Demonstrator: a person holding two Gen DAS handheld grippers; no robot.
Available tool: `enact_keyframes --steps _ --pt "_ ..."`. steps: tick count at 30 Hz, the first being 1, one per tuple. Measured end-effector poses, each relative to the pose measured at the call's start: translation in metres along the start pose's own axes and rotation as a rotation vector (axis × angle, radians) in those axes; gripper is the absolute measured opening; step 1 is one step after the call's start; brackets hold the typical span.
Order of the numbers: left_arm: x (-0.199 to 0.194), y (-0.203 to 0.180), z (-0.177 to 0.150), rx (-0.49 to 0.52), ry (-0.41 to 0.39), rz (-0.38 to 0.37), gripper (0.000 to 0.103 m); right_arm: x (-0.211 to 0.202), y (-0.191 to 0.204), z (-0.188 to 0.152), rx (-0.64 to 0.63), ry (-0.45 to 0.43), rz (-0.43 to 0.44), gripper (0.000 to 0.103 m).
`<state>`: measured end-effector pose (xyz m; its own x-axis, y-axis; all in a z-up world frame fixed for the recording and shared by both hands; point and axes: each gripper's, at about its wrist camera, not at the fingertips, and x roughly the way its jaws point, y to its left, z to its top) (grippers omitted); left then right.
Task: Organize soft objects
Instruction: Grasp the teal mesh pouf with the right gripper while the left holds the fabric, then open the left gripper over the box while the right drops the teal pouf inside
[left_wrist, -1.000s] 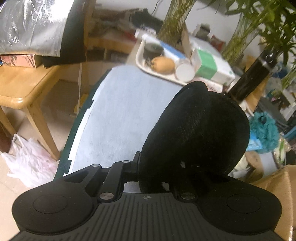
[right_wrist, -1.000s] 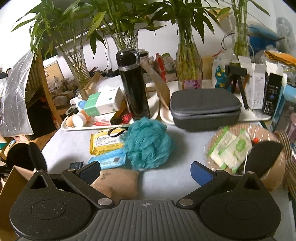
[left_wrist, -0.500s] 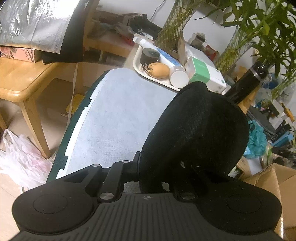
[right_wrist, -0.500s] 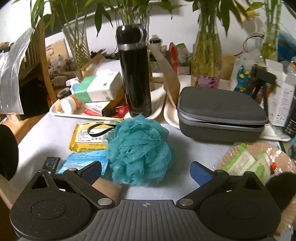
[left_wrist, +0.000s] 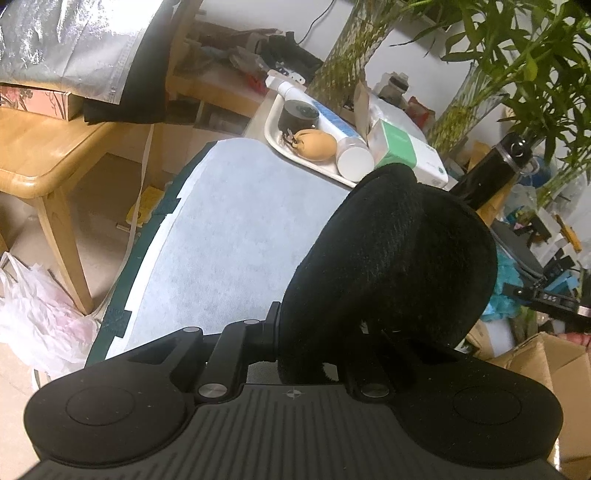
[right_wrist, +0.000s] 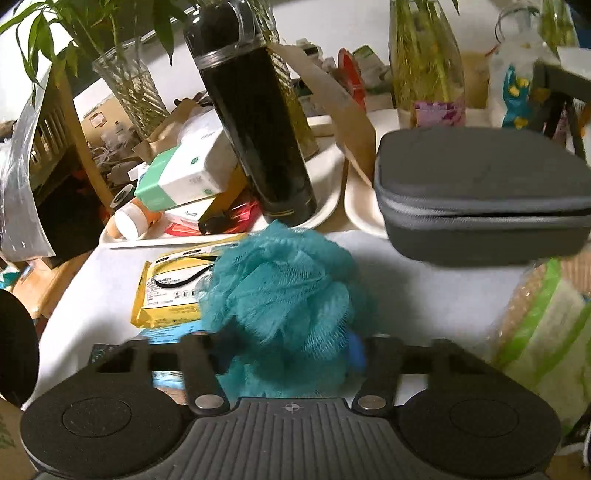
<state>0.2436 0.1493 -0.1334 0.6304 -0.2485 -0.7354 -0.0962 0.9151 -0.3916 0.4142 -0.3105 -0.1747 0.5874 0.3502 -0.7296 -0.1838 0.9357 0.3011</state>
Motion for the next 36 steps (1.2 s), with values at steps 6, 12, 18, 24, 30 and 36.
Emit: enact_keyframes --steps 6,12,18,24,30,36 --pt "-0.017 -0.007 0.009 0.016 -0.059 -0.001 0.011 -0.022 0.010 0.003 -0.051 -0.053 -0.006 0.025" --pt "-0.045 -0.025 0.026 0.035 -0.119 -0.024 0.011 -0.056 0.027 0.008 -0.122 -0.117 -0.014 0.023" --pt "-0.069 -0.053 0.032 0.095 -0.153 -0.061 0.011 -0.109 0.047 0.016 -0.179 -0.201 -0.067 0.023" --pt "-0.094 -0.082 0.028 0.153 -0.179 -0.079 0.011 -0.167 0.064 0.013 -0.187 -0.267 -0.091 0.023" --pt "-0.116 -0.112 0.024 0.216 -0.188 -0.069 0.011 -0.215 0.080 0.005 -0.197 -0.307 -0.083 0.023" --pt "-0.132 -0.140 0.017 0.291 -0.156 -0.062 0.011 -0.254 0.096 -0.006 -0.214 -0.334 -0.061 0.023"
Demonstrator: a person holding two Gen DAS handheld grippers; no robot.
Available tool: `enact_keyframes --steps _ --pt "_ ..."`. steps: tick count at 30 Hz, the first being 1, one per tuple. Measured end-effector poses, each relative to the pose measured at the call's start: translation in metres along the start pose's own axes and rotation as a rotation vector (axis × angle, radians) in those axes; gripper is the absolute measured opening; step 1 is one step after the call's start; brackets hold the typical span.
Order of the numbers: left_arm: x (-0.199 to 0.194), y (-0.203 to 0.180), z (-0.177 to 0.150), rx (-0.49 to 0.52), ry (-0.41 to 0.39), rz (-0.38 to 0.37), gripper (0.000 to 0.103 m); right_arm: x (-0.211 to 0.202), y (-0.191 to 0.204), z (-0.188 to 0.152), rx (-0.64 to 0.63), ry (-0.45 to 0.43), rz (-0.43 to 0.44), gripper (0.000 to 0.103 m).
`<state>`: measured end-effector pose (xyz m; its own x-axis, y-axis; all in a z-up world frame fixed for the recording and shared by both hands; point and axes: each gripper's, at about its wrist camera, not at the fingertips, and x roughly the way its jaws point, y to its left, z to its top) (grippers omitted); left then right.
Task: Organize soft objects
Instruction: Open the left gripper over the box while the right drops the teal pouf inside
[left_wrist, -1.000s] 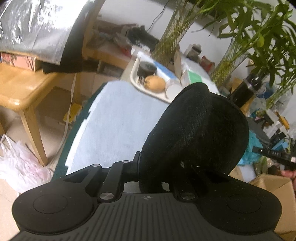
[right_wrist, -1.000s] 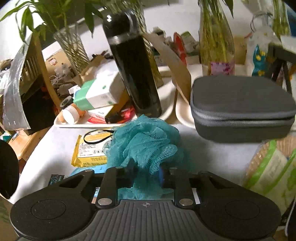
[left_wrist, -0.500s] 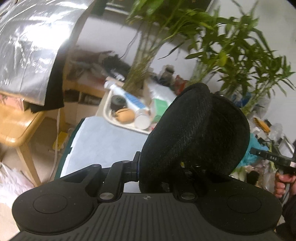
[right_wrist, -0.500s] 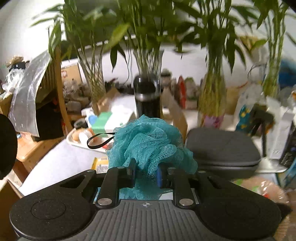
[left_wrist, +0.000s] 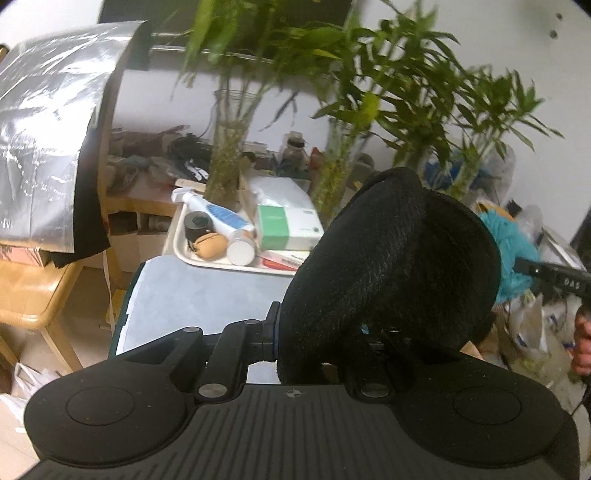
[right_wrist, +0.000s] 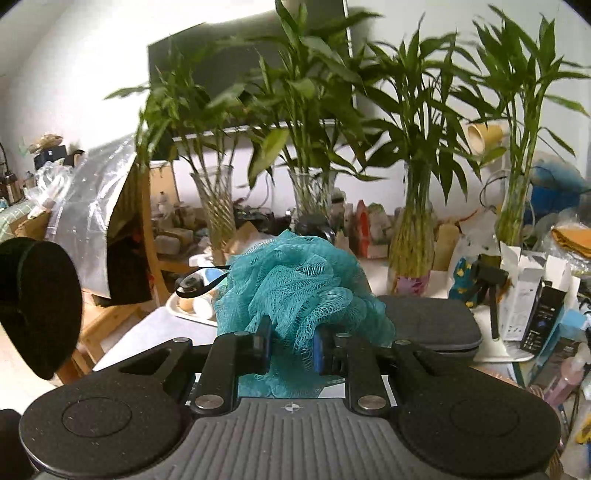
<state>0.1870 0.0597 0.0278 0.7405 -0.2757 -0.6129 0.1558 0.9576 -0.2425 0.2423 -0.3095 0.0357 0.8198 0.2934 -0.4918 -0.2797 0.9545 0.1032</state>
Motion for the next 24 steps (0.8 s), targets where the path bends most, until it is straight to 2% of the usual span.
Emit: enact_keyframes --steps 9,13,16,17,19,20,21,23,24 --pt "0.001 -0.036 -0.015 0.126 0.087 -0.040 0.011 -0.037 0.024 -0.015 -0.027 0.000 0.025 0.023" --pt "0.010 -0.047 -0.026 0.153 0.129 -0.047 0.011 -0.051 0.025 -0.022 -0.011 -0.005 0.030 0.023" --pt "0.023 -0.049 -0.035 0.137 0.178 -0.074 0.013 -0.059 0.026 -0.026 -0.007 -0.004 0.032 0.023" --pt "0.027 -0.050 -0.038 0.134 0.192 -0.092 0.016 -0.061 0.027 -0.027 -0.005 -0.004 0.033 0.023" --pt "0.038 -0.051 -0.046 0.131 0.219 -0.129 0.028 -0.065 0.028 -0.030 -0.003 -0.002 0.032 0.023" --pt "0.041 -0.051 -0.050 0.130 0.231 -0.133 0.039 -0.067 0.028 -0.032 -0.001 0.000 0.030 0.023" --pt "0.043 -0.052 -0.054 0.132 0.244 -0.128 0.051 -0.068 0.028 -0.034 0.003 0.003 0.029 0.023" --pt "0.042 -0.055 -0.061 0.144 0.247 -0.099 0.064 -0.072 0.029 -0.039 0.007 0.009 0.030 0.023" --pt "0.039 -0.057 -0.064 0.151 0.236 -0.084 0.066 -0.075 0.030 -0.042 0.008 0.013 0.030 0.023"
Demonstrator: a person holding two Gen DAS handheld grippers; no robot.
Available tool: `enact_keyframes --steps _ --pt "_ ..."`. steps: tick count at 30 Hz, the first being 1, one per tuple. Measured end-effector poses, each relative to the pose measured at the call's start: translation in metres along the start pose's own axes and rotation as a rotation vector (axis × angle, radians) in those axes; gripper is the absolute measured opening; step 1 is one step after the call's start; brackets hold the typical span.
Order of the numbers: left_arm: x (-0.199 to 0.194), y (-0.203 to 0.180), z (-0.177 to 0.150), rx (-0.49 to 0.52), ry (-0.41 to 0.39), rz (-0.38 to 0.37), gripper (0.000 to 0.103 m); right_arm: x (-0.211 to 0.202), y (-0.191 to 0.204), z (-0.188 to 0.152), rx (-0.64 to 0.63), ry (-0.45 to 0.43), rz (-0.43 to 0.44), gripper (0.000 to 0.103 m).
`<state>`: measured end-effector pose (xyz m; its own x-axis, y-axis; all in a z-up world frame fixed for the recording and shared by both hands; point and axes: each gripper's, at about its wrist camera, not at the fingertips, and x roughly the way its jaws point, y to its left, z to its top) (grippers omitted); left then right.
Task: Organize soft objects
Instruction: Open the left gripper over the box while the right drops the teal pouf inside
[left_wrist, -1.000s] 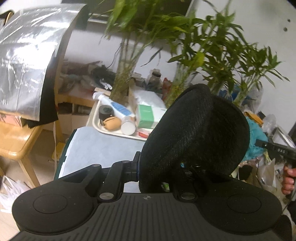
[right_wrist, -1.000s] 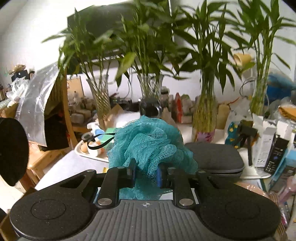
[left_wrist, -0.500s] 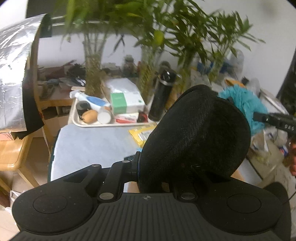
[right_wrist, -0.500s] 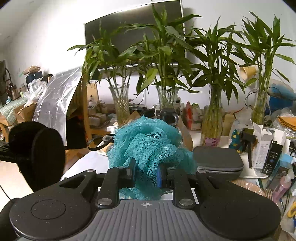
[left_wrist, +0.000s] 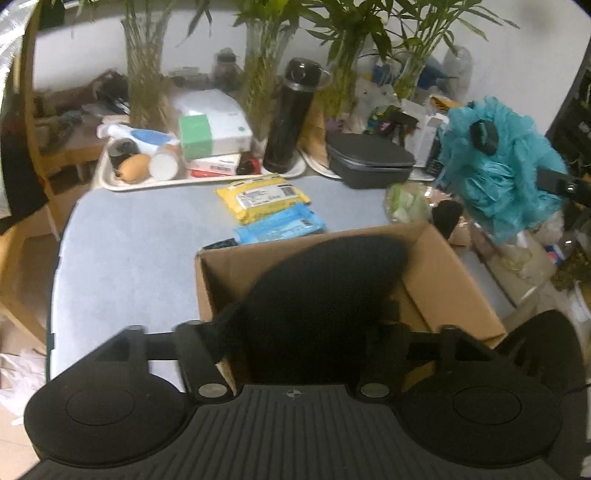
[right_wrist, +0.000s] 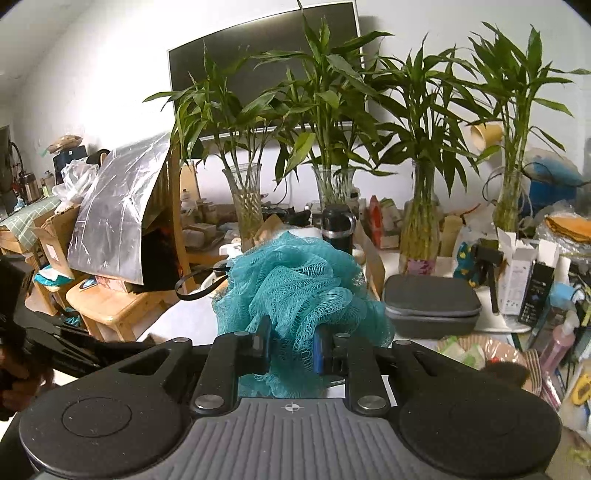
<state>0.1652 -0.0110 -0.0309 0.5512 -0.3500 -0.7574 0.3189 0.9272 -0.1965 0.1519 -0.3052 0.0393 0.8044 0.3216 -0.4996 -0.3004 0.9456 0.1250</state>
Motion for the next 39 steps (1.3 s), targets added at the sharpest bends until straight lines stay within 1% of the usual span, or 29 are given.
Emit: enact_keyframes --steps 9,12,18,20,21,22,23,24,25,26,28,32,39 --pt "-0.017 -0.008 -0.011 -0.005 -0.007 0.023 0.067 -0.013 0.011 -0.020 0.022 0.020 0.029 0.023" --pt "-0.026 -0.009 -0.016 -0.010 -0.021 0.033 0.068 -0.016 0.018 -0.022 0.016 0.022 0.039 0.023" --pt "-0.038 -0.012 -0.023 0.010 -0.037 0.044 0.068 -0.022 0.031 -0.017 0.012 0.009 0.073 0.023" --pt "-0.040 -0.011 -0.026 0.013 -0.039 0.042 0.068 -0.020 0.037 -0.018 0.014 0.018 0.088 0.025" --pt "-0.041 -0.011 -0.027 0.013 -0.040 0.040 0.068 -0.016 0.039 -0.020 0.016 0.044 0.091 0.027" --pt "-0.042 -0.010 -0.028 0.012 -0.042 0.035 0.068 -0.010 0.042 -0.023 0.006 0.082 0.093 0.037" --pt "-0.043 -0.009 -0.029 0.012 -0.044 0.031 0.068 -0.001 0.047 -0.028 -0.019 0.135 0.092 0.052" --pt "-0.044 -0.008 -0.029 0.010 -0.045 0.027 0.068 0.006 0.053 -0.034 -0.051 0.176 0.086 0.061" --pt "-0.045 -0.008 -0.030 0.009 -0.047 0.023 0.068 0.010 0.057 -0.038 -0.076 0.185 0.078 0.078" --pt "-0.046 -0.007 -0.031 0.009 -0.050 0.018 0.068 0.012 0.061 -0.043 -0.100 0.184 0.074 0.086" --pt "-0.048 -0.006 -0.032 0.013 -0.056 0.014 0.068 0.013 0.065 -0.047 -0.104 0.191 0.083 0.090" --pt "-0.050 -0.003 -0.034 0.014 -0.062 0.008 0.068 0.013 0.062 -0.052 -0.060 0.192 0.111 0.097" --pt "-0.050 -0.001 -0.034 0.010 -0.078 0.006 0.068 0.010 0.056 -0.053 -0.049 0.186 0.107 0.099"
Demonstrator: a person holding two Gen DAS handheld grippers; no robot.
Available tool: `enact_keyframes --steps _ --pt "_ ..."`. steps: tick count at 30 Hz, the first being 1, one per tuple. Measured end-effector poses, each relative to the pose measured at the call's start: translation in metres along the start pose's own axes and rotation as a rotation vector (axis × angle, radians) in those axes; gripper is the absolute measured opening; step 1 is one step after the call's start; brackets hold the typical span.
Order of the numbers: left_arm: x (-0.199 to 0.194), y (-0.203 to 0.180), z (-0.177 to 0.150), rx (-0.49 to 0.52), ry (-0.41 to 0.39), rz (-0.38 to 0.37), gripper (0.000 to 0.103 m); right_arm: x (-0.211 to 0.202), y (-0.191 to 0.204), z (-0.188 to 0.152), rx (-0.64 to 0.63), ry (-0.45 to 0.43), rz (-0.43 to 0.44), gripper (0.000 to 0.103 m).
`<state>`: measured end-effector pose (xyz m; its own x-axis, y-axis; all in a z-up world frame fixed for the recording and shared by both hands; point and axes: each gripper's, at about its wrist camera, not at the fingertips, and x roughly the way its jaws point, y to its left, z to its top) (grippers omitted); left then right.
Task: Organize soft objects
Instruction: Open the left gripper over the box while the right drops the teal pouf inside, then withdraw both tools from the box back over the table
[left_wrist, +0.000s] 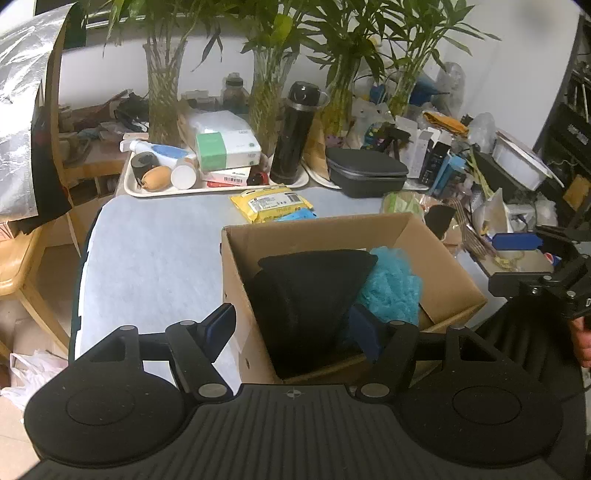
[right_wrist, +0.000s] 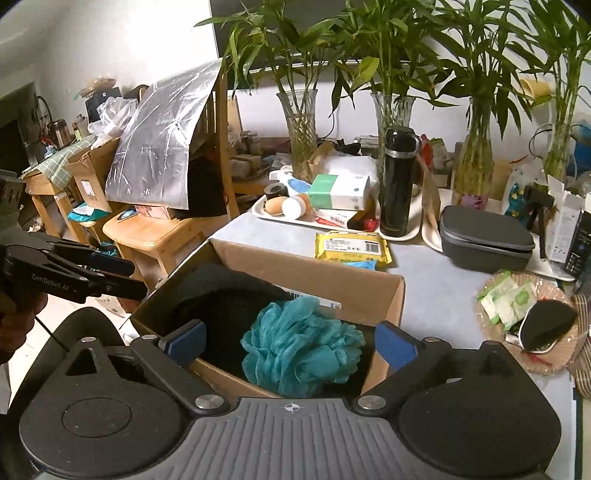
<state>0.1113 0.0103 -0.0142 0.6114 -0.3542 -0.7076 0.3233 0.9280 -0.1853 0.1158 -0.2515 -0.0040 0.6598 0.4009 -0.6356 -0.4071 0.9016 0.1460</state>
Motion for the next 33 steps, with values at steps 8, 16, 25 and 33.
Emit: enact_keyframes --steps 8,16,25,33 --pt "0.002 0.001 0.000 -0.013 0.015 0.035 0.068 0.001 -0.005 0.000 0.015 0.002 -0.027 0.103" --pt "0.005 0.003 0.001 -0.016 0.026 0.050 0.068 0.007 -0.008 -0.001 0.025 0.021 -0.063 0.103" --pt "0.008 0.007 0.003 -0.018 0.023 0.054 0.068 0.018 -0.016 0.004 0.064 0.036 -0.069 0.103" --pt "0.015 0.020 0.010 -0.053 0.008 0.041 0.068 0.033 -0.023 0.010 0.107 0.053 -0.076 0.103"
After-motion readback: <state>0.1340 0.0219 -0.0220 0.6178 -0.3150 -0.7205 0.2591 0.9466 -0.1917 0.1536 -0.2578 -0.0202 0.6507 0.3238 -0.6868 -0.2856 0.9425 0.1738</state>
